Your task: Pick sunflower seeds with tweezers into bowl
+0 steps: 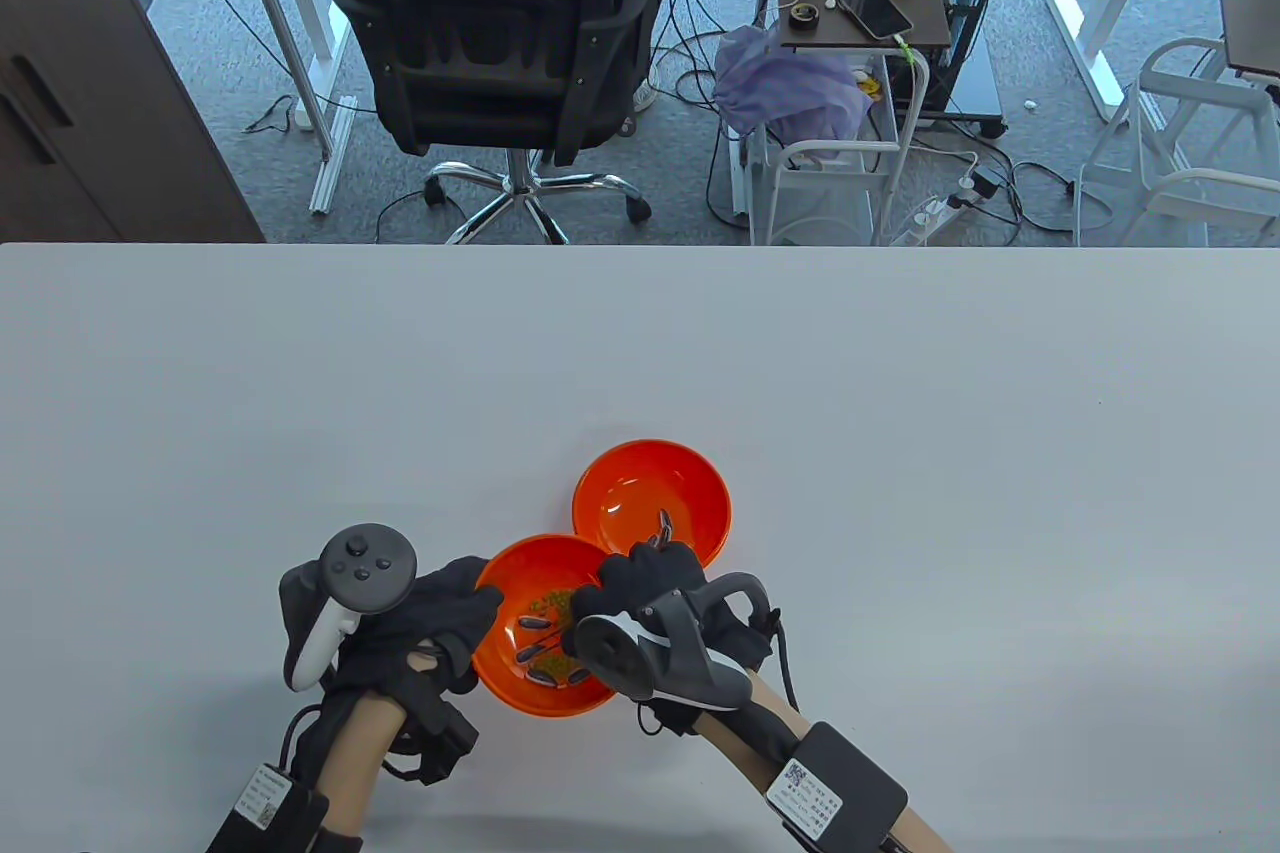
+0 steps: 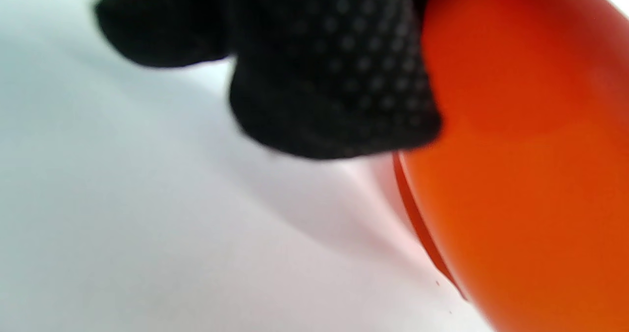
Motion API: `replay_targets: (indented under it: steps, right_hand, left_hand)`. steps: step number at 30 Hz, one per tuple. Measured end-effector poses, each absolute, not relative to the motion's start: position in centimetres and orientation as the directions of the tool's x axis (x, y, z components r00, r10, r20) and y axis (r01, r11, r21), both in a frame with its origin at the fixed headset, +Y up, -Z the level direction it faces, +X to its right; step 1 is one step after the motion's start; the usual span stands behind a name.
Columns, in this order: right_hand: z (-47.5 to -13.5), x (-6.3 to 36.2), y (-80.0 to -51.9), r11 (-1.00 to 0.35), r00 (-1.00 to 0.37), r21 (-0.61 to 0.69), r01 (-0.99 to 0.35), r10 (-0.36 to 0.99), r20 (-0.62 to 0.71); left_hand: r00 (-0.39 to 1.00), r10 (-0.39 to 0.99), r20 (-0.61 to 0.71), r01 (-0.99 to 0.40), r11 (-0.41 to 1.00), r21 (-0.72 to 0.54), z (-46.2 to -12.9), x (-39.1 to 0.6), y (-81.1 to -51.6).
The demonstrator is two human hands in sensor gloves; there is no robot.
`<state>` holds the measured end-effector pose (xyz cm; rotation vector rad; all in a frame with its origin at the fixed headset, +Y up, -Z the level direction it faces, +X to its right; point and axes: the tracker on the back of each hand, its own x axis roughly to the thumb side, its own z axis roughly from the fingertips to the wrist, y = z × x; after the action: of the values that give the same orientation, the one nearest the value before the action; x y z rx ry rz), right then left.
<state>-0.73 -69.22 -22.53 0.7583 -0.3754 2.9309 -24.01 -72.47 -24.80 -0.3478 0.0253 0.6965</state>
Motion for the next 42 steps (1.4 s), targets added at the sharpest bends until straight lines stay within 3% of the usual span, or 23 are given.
replay_targets:
  steps: [12, 24, 32, 42]
  right_hand:
    - [-22.6, -0.3, -68.6, -0.944, -0.876, -0.259, -0.202, 0.057, 0.478]
    - [-25.1, 4.6, -66.6, -0.890, -0.943, -0.337, -0.307, 0.235, 0.237]
    - [-26.9, 7.0, -68.1, -0.916, -0.973, -0.331, -0.227, 0.203, 0.106]
    - [-28.1, 8.1, -70.1, -0.947, -0.990, -0.289, -0.140, 0.132, 0.047]
  left_hand:
    - [0.768, 0.623, -0.147, -0.635, 0.711, -0.304, -24.8, -24.1, -72.5]
    - [0.773, 0.614, -0.161, -0.631, 0.715, -0.300, -24.8, -24.2, -72.5]
    - [0.773, 0.613, -0.163, -0.631, 0.717, -0.298, -24.9, -24.3, -72.4]
    - [0.773, 0.612, -0.165, -0.631, 0.717, -0.298, -24.9, -24.4, -72.4]
